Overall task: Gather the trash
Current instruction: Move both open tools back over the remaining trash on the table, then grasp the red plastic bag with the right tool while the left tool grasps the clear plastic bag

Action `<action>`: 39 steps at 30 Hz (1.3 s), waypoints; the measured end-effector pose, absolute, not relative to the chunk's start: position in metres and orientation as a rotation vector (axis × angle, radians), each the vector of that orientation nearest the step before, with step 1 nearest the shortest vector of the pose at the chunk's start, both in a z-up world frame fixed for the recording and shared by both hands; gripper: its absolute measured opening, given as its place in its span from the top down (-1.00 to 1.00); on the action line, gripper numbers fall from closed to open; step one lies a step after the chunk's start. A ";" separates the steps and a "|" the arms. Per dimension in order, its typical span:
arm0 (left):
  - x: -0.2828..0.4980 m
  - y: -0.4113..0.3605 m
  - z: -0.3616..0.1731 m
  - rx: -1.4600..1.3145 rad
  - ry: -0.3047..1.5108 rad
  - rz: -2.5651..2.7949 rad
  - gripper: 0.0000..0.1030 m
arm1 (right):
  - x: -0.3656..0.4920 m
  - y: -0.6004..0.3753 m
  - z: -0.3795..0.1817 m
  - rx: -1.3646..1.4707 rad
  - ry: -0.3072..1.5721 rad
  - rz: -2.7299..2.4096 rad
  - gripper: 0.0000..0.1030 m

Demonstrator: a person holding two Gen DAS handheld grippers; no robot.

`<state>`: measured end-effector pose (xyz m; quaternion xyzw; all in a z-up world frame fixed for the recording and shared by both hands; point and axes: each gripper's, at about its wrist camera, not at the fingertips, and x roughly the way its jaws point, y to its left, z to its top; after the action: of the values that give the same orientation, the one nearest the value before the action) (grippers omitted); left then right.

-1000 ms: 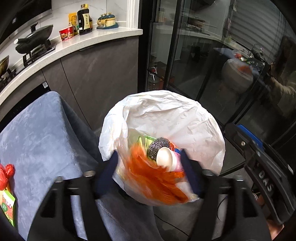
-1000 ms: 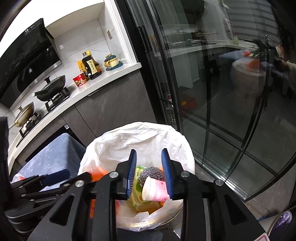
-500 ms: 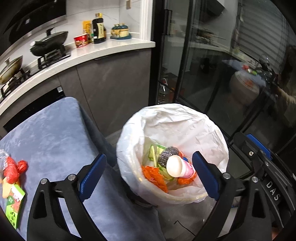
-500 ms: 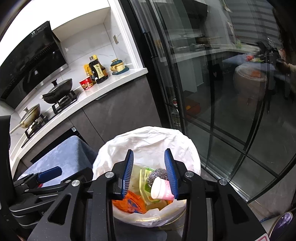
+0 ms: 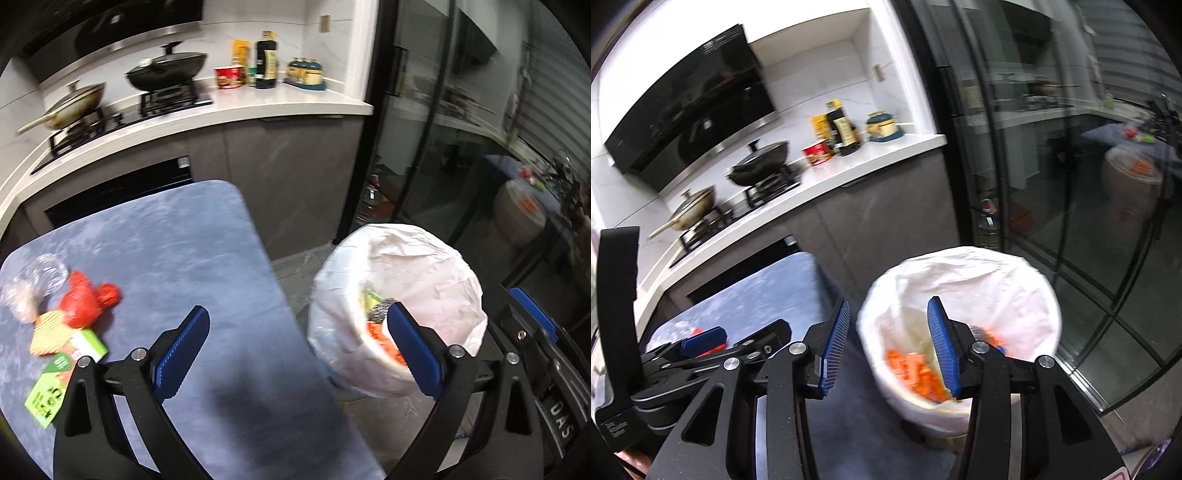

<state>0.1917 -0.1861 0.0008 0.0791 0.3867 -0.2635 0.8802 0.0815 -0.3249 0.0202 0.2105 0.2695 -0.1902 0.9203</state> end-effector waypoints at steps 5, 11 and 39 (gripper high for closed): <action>0.203 -0.140 0.003 0.122 0.808 -0.476 -0.80 | 0.096 -0.289 0.023 0.390 0.571 -0.329 0.13; 0.220 -0.080 0.001 0.064 0.835 -0.377 -0.81 | 0.117 -0.246 0.021 0.371 0.602 -0.248 0.13; 0.334 0.149 -0.043 -0.182 0.946 -0.072 -0.81 | 0.271 -0.057 -0.021 0.194 0.754 0.068 -0.15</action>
<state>0.3343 0.1487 -0.0431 -0.0877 0.4546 -0.0348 0.8857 0.2711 -0.0572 -0.0211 0.0943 0.3673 0.0331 0.9247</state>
